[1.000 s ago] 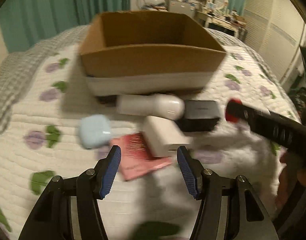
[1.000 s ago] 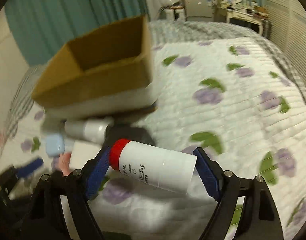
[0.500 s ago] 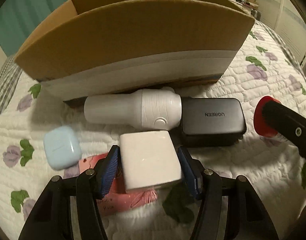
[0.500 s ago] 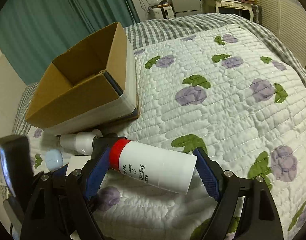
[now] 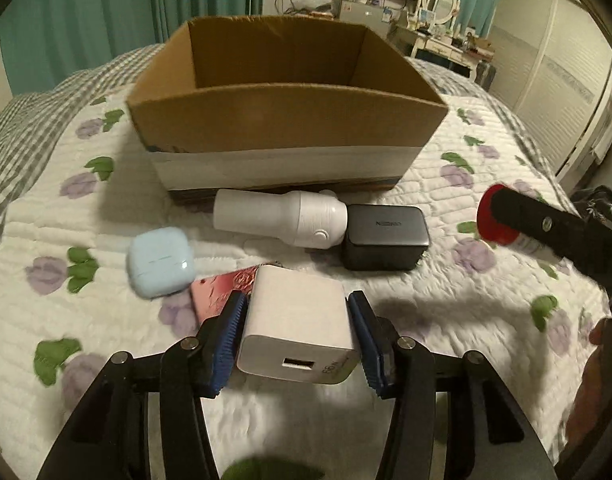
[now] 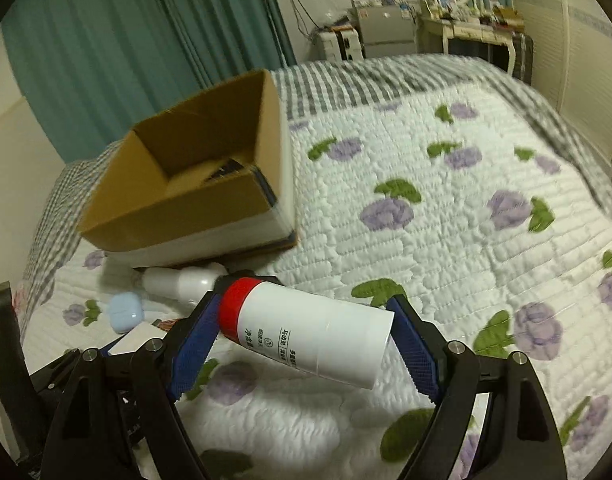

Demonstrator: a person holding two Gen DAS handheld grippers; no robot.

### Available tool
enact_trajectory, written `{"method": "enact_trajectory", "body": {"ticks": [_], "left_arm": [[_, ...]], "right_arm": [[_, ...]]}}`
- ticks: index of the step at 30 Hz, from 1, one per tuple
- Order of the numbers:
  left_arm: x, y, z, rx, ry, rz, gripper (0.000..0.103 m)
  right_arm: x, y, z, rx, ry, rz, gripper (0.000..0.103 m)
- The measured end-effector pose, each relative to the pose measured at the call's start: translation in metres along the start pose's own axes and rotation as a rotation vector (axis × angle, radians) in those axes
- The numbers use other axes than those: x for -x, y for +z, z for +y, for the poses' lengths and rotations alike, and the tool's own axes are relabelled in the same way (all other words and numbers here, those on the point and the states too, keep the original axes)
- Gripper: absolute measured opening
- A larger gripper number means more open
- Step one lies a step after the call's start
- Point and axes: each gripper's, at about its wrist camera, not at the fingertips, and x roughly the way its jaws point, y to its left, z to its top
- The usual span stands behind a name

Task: Organize rigid objects
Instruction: 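Carry the charger and bottle into the box and open both tools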

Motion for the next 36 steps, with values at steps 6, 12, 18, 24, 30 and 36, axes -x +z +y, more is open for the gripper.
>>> {"method": "enact_trajectory", "body": {"ticks": [6,12,18,24,30,36], "left_arm": [[0.023,0.013,-0.002,0.036,-0.023,-0.044,0.053],[0.075,0.058,0.004,0.06,-0.05,-0.173,0.053],[0.095,0.121,0.011,0.021,-0.034,-0.274,0.053],[0.035,0.169,0.024,-0.014,0.01,-0.224,0.053],[-0.033,0.174,0.033,-0.05,-0.01,-0.196,0.053],[-0.055,0.173,0.032,-0.048,-0.071,-0.208,0.055]], "right_arm": [[0.035,0.004,0.018,0.049,0.009,-0.035,0.083],[0.069,0.043,0.035,0.102,0.029,-0.107,0.083],[0.073,0.097,0.067,0.216,0.061,-0.166,0.083],[0.017,0.128,0.081,0.204,0.1,-0.146,0.083],[-0.059,0.134,0.078,0.184,0.089,-0.104,0.083],[-0.092,0.143,0.077,0.171,0.102,-0.12,0.084]]}}
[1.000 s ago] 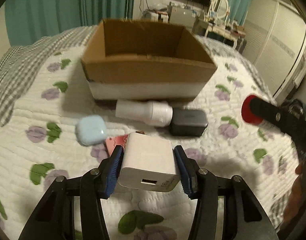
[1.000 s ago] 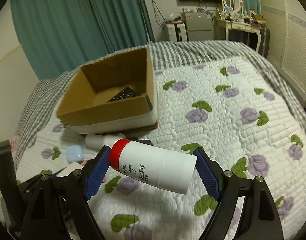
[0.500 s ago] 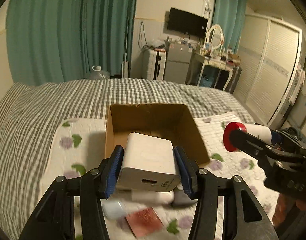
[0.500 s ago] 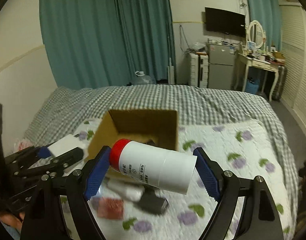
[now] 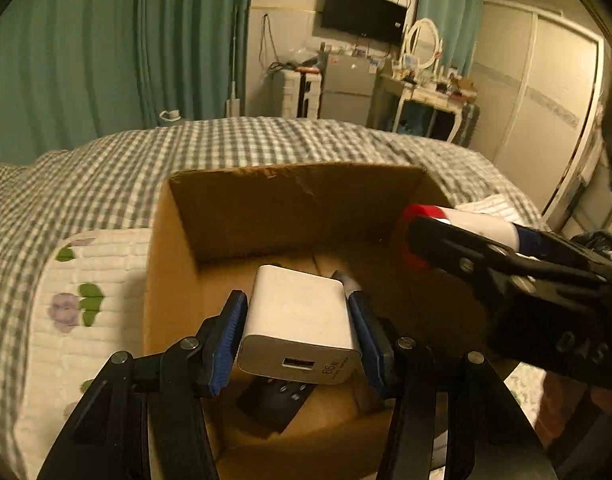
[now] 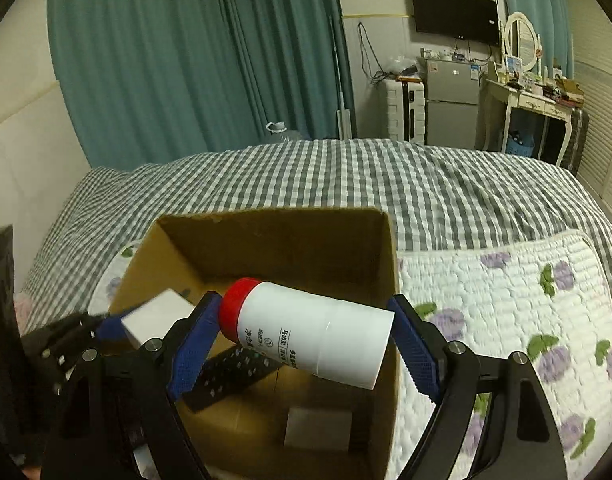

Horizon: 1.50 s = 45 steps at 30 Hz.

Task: Organize rigid objects
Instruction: 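Carry the charger and bottle into the box and open both tools, then grasp the blue earbud case with the left tool while the right tool grasps the black power bank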

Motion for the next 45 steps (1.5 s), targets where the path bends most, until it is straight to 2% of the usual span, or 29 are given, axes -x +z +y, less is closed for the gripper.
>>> {"method": "enact_trajectory", "body": {"ticks": [3,7,14,19,22,26,31,35,40,45], "left_arm": [[0.002,0.0,-0.006,-0.021,0.02,-0.001,0.057],[0.032,0.001,-0.014,-0.057,0.061,-0.032,0.061],[0.114,-0.001,-0.007,0.013,0.084,-0.035,0.061],[0.161,-0.025,0.003,0.039,0.101,-0.038,0.061],[0.166,-0.05,0.01,0.06,0.126,0.008,0.061],[0.149,-0.086,0.014,0.067,0.163,0.072,0.061],[0.111,-0.122,0.021,0.081,0.18,0.146,0.061],[0.08,-0.135,0.017,0.012,0.217,0.178,0.061],[0.041,-0.144,0.022,0.006,0.264,0.234,0.061],[0.022,-0.147,0.025,-0.007,0.247,0.273,0.061]], "right_arm": [[0.011,0.003,-0.004,-0.036,0.014,-0.037,0.098],[0.044,0.007,-0.006,-0.033,-0.033,-0.058,0.098],[0.128,-0.004,-0.013,-0.029,-0.101,-0.053,0.098],[0.173,-0.037,-0.014,-0.005,-0.145,-0.046,0.098],[0.179,-0.056,-0.011,0.011,-0.176,-0.046,0.098],[0.166,-0.087,-0.005,0.018,-0.165,-0.011,0.098],[0.121,-0.123,-0.001,0.055,-0.138,0.093,0.098],[0.085,-0.142,-0.005,0.059,-0.132,0.156,0.098],[0.047,-0.155,-0.011,0.027,-0.116,0.226,0.098],[0.026,-0.158,-0.007,0.038,-0.103,0.259,0.098]]}}
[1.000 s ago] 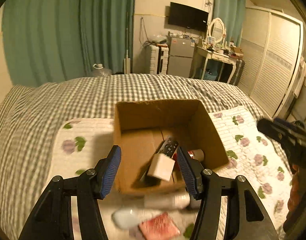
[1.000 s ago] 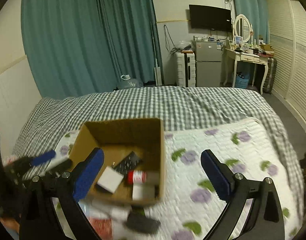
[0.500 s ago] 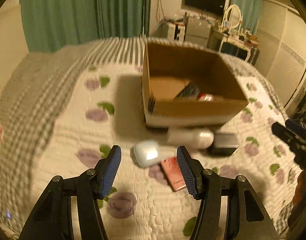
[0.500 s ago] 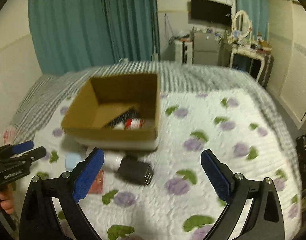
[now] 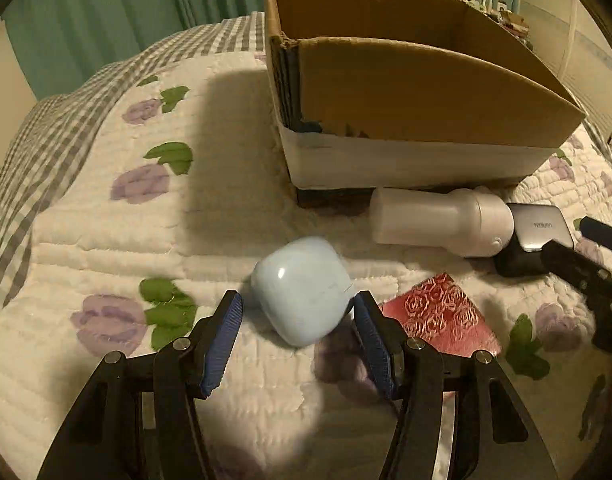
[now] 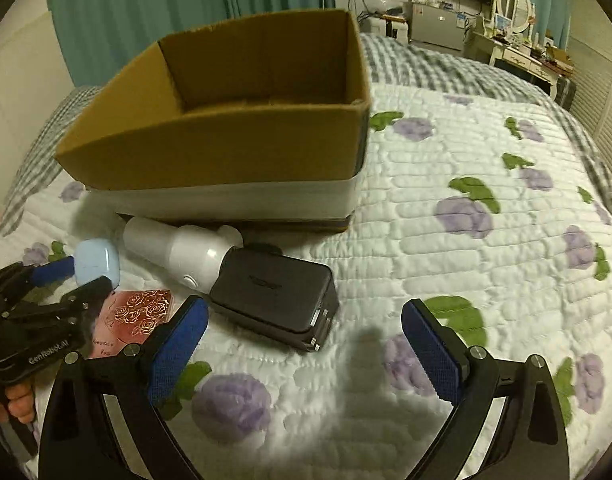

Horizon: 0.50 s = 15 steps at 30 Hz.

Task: Organize rigid objects
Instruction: 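Grasp the blue earbud case with the left tool while the right tool grasps the black power bank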

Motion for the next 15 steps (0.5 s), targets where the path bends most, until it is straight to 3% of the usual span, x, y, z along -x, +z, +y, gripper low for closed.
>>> {"method": "enact_trajectory", "body": {"ticks": [9,15], "left_arm": [[-0.019,0.004,0.003,0.041,-0.013,0.025,0.058],[0.015,-0.002,0.014,0.127,-0.091,-0.042,0.057]], "right_arm": [[-0.001,-0.001,-0.003,-0.012,0.001,0.0,0.098],[0.005,-0.005,0.003,0.006,0.002,-0.007,0.098]]}}
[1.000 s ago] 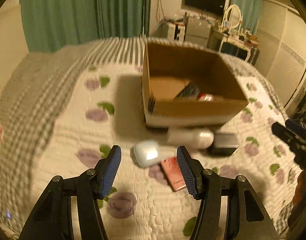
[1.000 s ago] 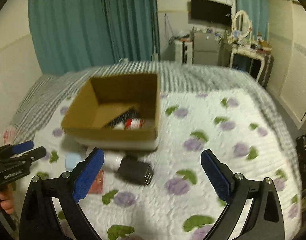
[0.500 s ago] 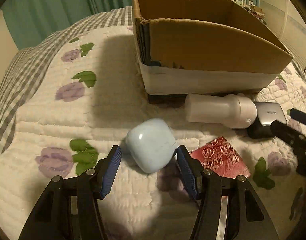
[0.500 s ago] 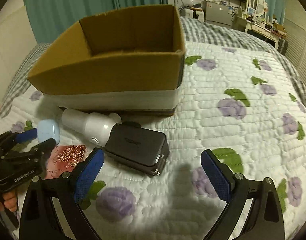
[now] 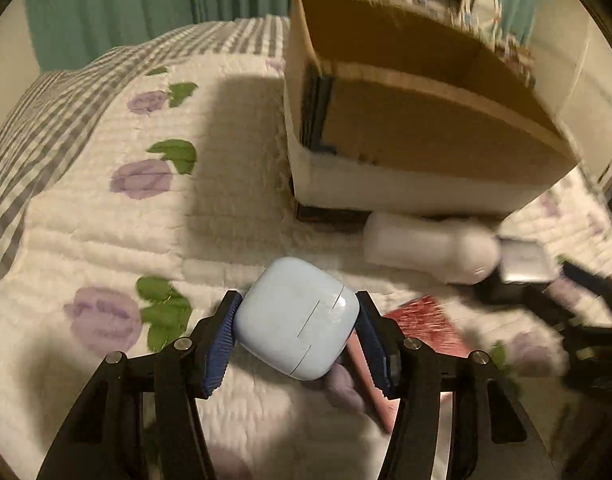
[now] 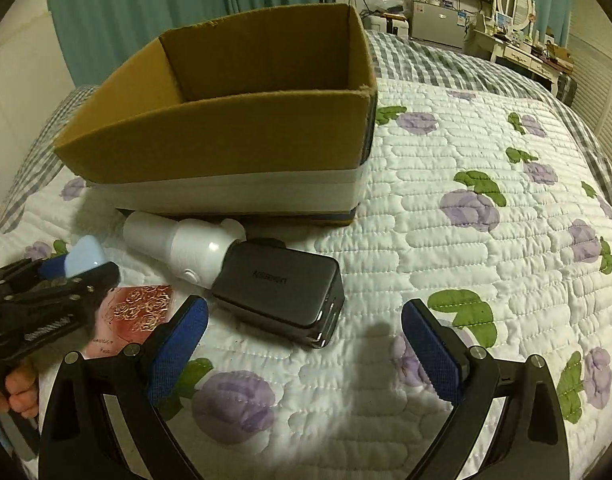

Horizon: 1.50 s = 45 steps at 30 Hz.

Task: Organize rigid objects
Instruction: 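Grasp the blue earbud case with the left tool while the right tool grasps the black power bank, then lower the earbud case and power bank into the box and release both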

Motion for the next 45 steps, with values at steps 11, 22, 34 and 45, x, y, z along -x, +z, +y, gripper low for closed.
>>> {"method": "enact_trajectory", "body": {"ticks": [11,22,34,45], "left_arm": [[0.023,0.012,-0.02,-0.033,-0.005,-0.08,0.057],[0.014,0.011,-0.03,-0.048,0.002,-0.049,0.058],[0.091,0.017,-0.041,-0.05,-0.085,-0.15,0.057],[0.132,0.094,-0.035,-0.083,-0.069,-0.28,0.058]], "right_arm": [[-0.031,0.011,0.015,0.034,-0.03,0.033,0.098],[-0.012,-0.001,0.011,0.025,-0.023,-0.025,0.074],[0.076,0.004,0.005,0.018,-0.046,-0.123,0.074],[0.14,0.085,0.02,0.091,-0.014,-0.284,0.074]]}}
